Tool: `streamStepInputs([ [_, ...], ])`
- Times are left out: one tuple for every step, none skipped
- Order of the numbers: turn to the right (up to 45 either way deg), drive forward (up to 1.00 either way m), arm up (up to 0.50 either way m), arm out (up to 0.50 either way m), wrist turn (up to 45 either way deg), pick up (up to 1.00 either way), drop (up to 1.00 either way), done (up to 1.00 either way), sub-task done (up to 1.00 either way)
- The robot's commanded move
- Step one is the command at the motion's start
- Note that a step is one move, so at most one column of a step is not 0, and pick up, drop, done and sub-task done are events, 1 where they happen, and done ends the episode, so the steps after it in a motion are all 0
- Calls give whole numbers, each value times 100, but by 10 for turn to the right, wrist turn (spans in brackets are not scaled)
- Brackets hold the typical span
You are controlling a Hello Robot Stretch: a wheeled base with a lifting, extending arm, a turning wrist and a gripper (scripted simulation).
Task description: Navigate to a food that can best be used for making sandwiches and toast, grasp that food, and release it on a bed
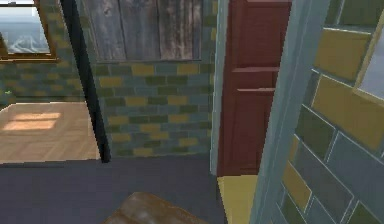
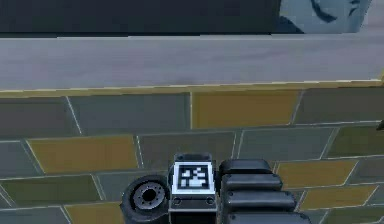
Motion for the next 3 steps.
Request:
streamStepInputs([
  [0, 75, 0, 0, 0, 0, 0, 0, 0],
  [60, 0, 0, 0, 0, 0, 0, 0, 0],
  [0, 20, 0, 0, 0, 0, 0, 0, 0],
])
